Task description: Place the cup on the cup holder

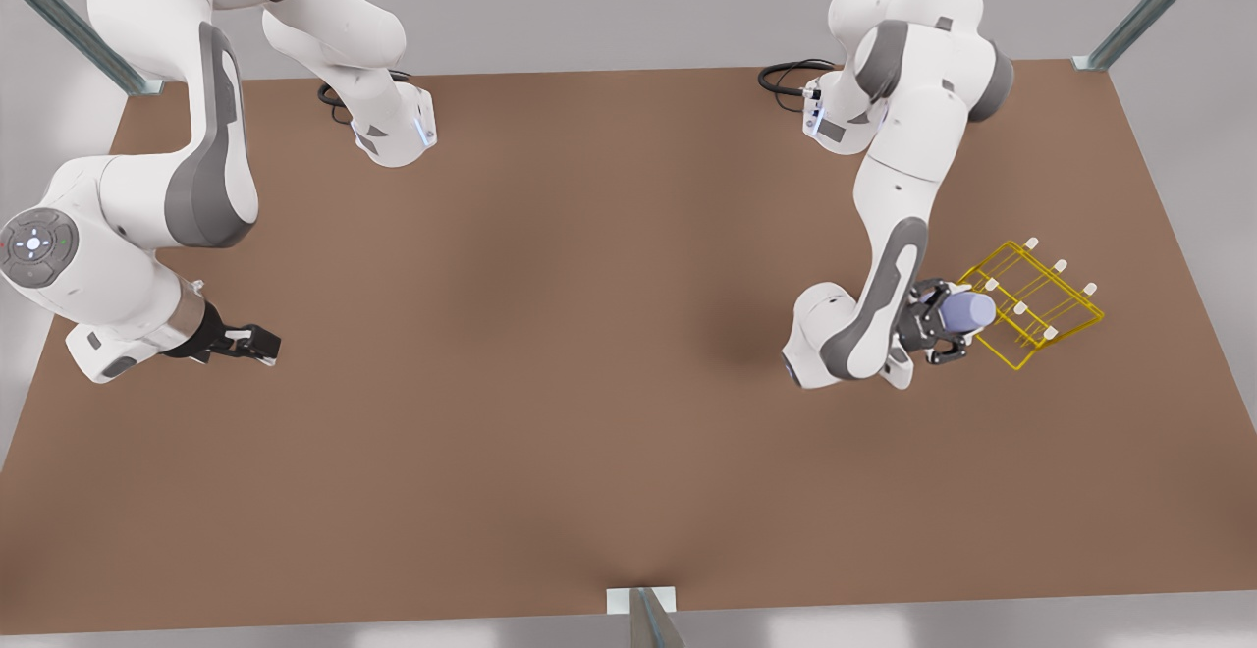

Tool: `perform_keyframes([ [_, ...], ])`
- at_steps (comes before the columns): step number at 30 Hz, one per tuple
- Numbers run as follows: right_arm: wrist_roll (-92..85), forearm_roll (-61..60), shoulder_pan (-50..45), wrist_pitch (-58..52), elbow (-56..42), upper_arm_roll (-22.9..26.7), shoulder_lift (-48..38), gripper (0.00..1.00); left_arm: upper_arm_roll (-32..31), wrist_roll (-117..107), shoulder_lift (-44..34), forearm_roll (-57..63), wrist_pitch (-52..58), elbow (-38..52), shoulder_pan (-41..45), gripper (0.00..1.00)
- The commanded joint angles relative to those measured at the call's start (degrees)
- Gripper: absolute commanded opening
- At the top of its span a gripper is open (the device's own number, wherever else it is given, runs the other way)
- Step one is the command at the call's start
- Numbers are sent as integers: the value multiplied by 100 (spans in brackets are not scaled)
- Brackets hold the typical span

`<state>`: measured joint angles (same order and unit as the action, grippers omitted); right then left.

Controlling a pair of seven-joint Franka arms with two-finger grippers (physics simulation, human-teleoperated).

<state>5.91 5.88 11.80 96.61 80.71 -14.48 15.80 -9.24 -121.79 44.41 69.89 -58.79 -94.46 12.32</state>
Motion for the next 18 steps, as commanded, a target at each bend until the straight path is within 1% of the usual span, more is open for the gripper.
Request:
perform_keyframes([
  [1,-108,-8,7,7,-3,-2,-6,100,1,-873,-99,191,-150,-64,-11,69],
  [4,-108,-8,-2,-2,6,-2,-6,100,1,-891,-213,666,-150,-125,-204,69],
  [6,-108,-8,-11,-11,32,-2,-6,100,10,-899,-222,692,-159,-143,-266,69],
  [8,-108,-8,-2,-28,32,-2,-6,100,1,-961,-222,1009,-212,-283,-424,69],
  [9,-108,-8,7,-37,32,-2,-6,100,1,-1005,-179,1044,-220,-283,-485,69],
  [14,-108,-8,7,-19,41,-2,-6,100,1,-1673,-240,1027,-291,-863,-564,69],
  [16,-108,-8,16,-37,41,-2,-6,100,-8,-1752,-380,983,-273,-1127,-564,69],
  [18,-108,-8,24,-37,41,-2,-6,100,-16,-1919,-380,807,-203,-1189,-477,69],
])
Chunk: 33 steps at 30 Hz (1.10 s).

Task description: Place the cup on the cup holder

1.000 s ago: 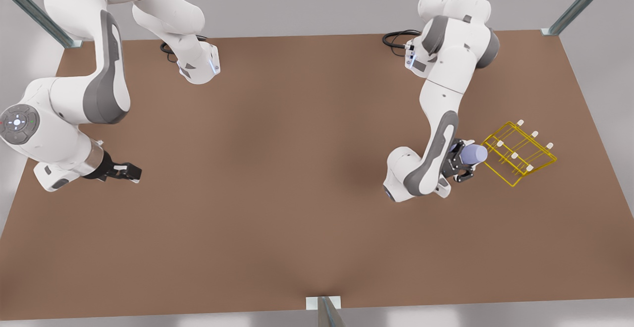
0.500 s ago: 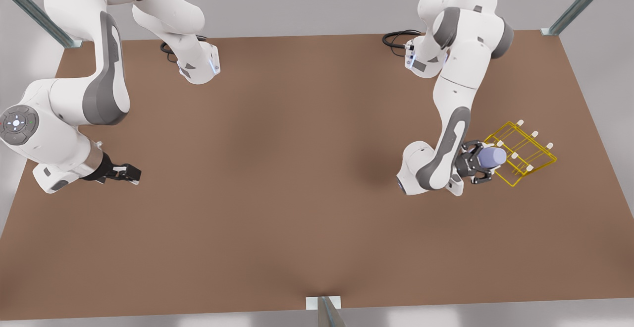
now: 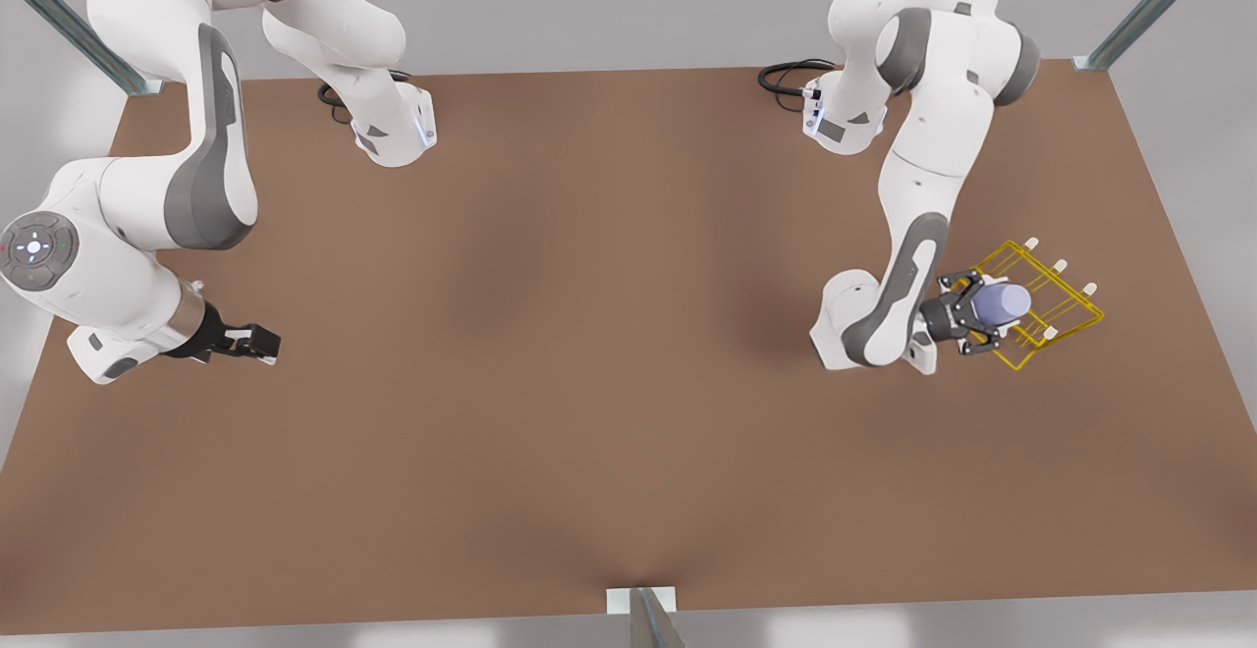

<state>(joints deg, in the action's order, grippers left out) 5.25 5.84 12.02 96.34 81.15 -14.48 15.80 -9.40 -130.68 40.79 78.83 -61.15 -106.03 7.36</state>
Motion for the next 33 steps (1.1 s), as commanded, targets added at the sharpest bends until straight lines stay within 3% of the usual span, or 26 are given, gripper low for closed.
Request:
perform_keyframes([
  [1,-42,-4,-7,7,-3,-2,-7,100,-9,-1030,-71,-88,77,-128,20,69],
  [13,-42,5,46,34,-56,6,2,100,-45,-1443,-177,-386,288,-585,3,69],
  [21,-68,-56,81,1229,-56,50,151,100,-27,-1443,-247,-175,262,-594,-147,69],
  [33,-147,-74,459,1132,199,59,248,100,-27,-1574,-203,-44,236,-735,-296,69],
])
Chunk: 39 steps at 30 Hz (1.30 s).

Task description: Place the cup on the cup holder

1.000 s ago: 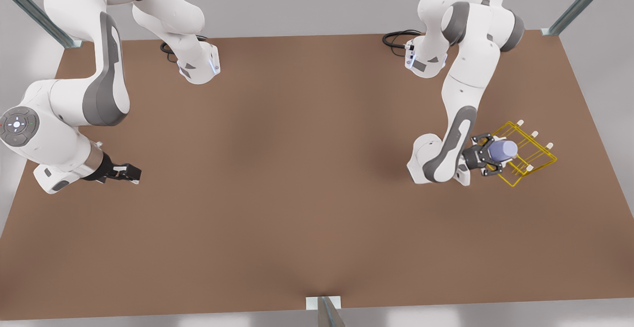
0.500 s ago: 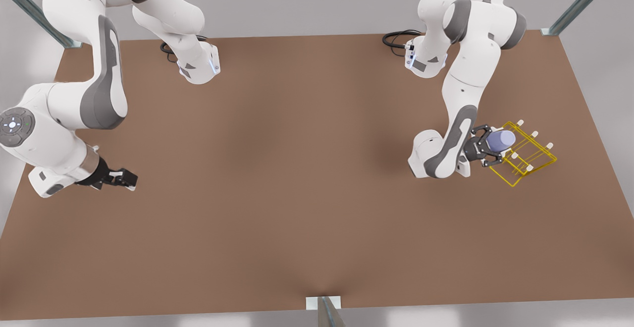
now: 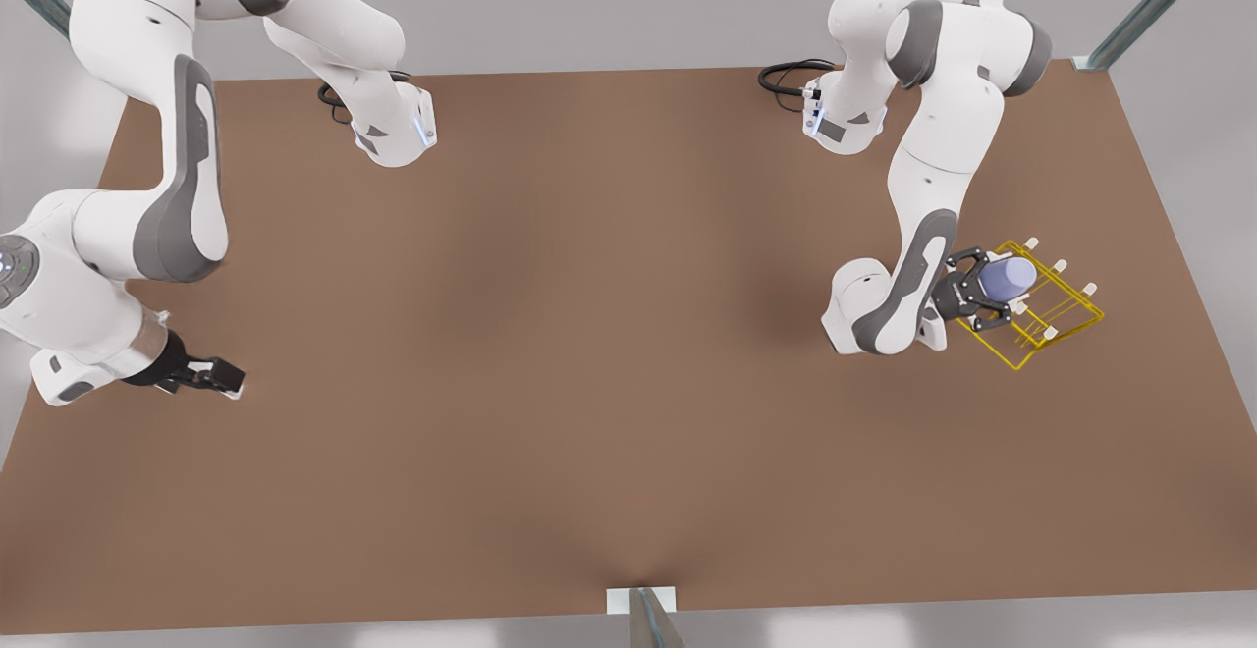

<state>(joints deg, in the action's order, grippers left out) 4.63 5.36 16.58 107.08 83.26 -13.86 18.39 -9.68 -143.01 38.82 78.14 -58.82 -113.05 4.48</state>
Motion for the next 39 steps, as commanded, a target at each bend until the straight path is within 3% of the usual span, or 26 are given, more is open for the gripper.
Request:
perform_keyframes([
  [1,-85,-27,3,59,-11,-3,-2,100,1,-360,-6,26,11,-42,-9,69],
  [6,-85,-27,-14,24,6,-3,-2,100,1,-412,2,17,38,-51,-9,69],
  [7,-76,-27,-14,24,6,-3,7,100,1,-412,-15,17,38,-77,-9,77],
  [8,-76,-27,-14,24,6,-3,7,100,1,-412,-15,17,46,-121,-9,100],
  [15,-85,-27,39,23,-3,-3,-2,100,-17,-544,-15,-27,178,-121,88,100],
  [17,-50,-27,39,24,-3,-3,-2,100,-87,-544,-147,-615,213,-139,466,100],
  [18,-41,-35,39,24,-11,-3,-10,100,-280,-553,-200,-984,292,-130,642,100],
  [20,-41,-35,30,24,-11,-12,-2,100,-1588,-588,-586,-1722,214,2,502,100],
  [21,-41,-35,30,24,-11,-12,-2,100,-3081,-571,-789,-2679,143,1028,-236,100],
  [22,-41,-35,30,32,-11,-12,-2,100,-4314,-483,-771,-3506,205,2654,-764,100],
  [24,-41,-35,30,24,-11,-3,-2,100,-4394,290,-718,-4394,29,4650,-773,100],
  [25,-41,-35,30,24,-11,-3,-2,100,-4394,1457,-718,-4702,-24,5091,-896,100],
  [27,-41,-35,30,24,-11,-3,-2,100,-4394,4253,-727,-4720,-59,5109,-1019,100],
  [29,-41,-35,30,24,-11,-3,-2,100,-4097,6347,-639,-4720,-130,5108,-1082,100],
  [30,-41,-35,30,24,-11,-3,-2,100,-3141,8230,-683,-5131,-112,5405,-784,100],
  [31,-41,-35,30,24,-11,-3,-2,100,-1481,10014,-928,-5991,-165,5522,-108,100],
  [32,-41,-35,30,24,-11,-3,-2,100,-433,11685,-1052,-6766,-208,5522,193,100],
  [33,-41,-35,30,24,-11,-3,7,100,-184,13499,-1052,-6891,-454,5504,211,100],
  [34,-41,-35,30,24,-11,-3,-2,100,-201,13792,-1044,-6996,-657,5486,264,100],
  [35,-32,-35,21,24,-11,-3,-2,100,-1131,13703,-955,-6944,-1051,5390,89,100],
  [36,-32,-35,21,24,-3,-3,7,100,-767,13799,-1035,-7031,-1482,5363,17,100],
  [38,-32,-35,21,24,-11,-3,-2,100,616,13729,-1428,-8096,-2141,4840,273,100],
  [39,-32,-35,21,24,-11,-3,-2,100,581,13721,-2368,-8095,-3527,3240,229,100],
])
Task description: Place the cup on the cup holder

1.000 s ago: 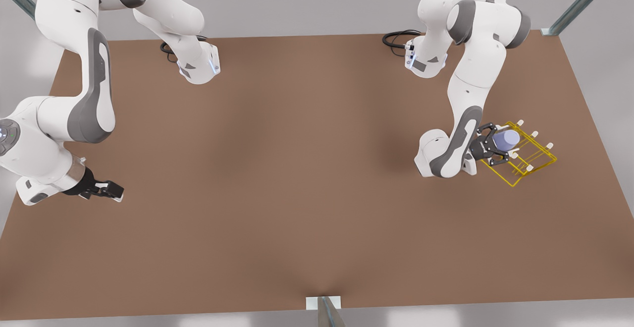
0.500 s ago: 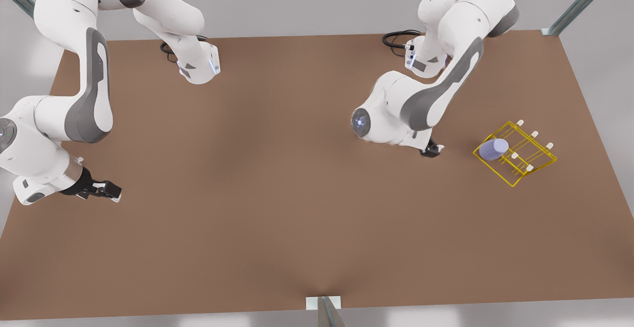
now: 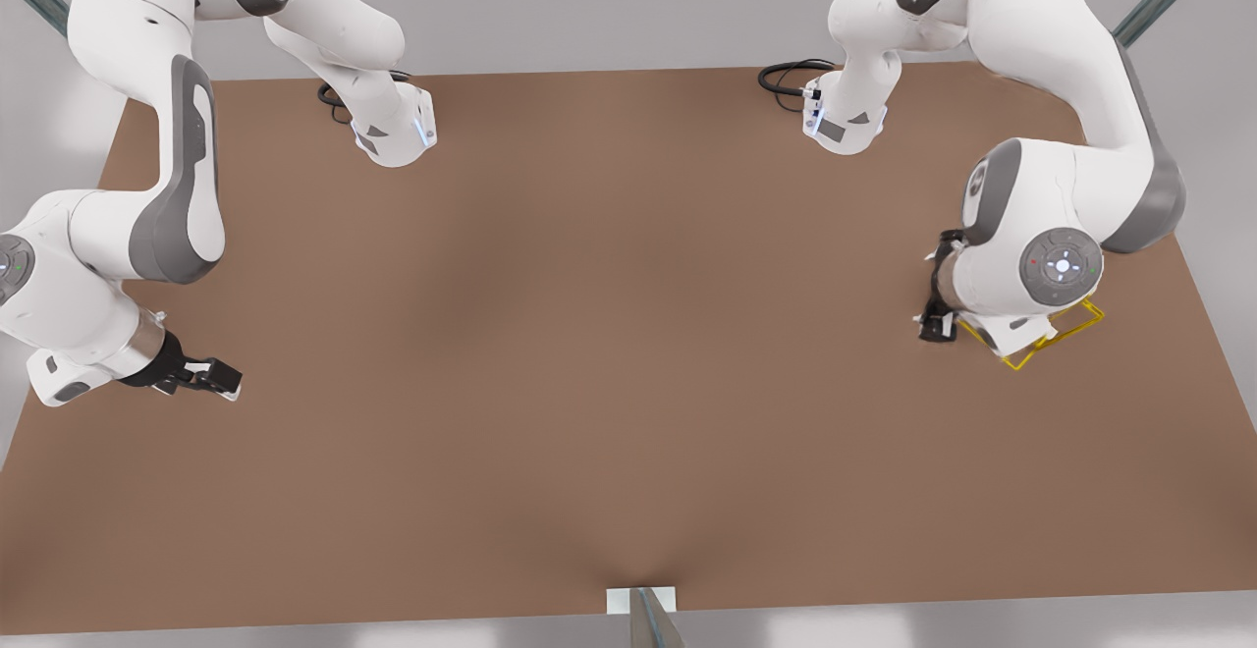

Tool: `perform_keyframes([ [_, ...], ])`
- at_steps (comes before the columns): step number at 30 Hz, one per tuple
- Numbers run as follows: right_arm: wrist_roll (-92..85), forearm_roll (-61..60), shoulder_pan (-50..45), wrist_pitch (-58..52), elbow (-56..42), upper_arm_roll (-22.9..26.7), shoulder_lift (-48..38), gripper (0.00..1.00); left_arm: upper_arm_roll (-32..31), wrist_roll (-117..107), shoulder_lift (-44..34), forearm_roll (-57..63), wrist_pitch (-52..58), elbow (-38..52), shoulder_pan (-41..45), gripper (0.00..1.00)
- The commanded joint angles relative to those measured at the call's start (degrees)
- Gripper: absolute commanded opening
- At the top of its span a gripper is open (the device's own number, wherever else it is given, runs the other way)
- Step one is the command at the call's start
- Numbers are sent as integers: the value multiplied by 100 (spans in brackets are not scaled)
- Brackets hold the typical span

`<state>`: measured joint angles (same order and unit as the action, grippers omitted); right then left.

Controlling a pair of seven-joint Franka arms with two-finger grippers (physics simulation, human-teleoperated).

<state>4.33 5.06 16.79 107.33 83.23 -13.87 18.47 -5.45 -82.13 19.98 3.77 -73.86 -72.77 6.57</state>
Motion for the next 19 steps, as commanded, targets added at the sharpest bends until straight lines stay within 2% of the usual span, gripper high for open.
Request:
perform_keyframes([
  [1,7,-5,0,-2,0,-2,-9,100,176,7457,-364,-615,-2036,-591,81,100],
  [3,7,-5,0,-2,0,-2,-1,100,176,7448,-134,-412,-1824,-317,161,100],
  [14,7,-5,-9,-2,0,-2,-1,100,167,7430,-2,-429,-1798,-247,240,100],
  [19,-2,-5,-9,-11,0,-2,-1,100,159,7299,217,-429,-1411,254,301,100],
])
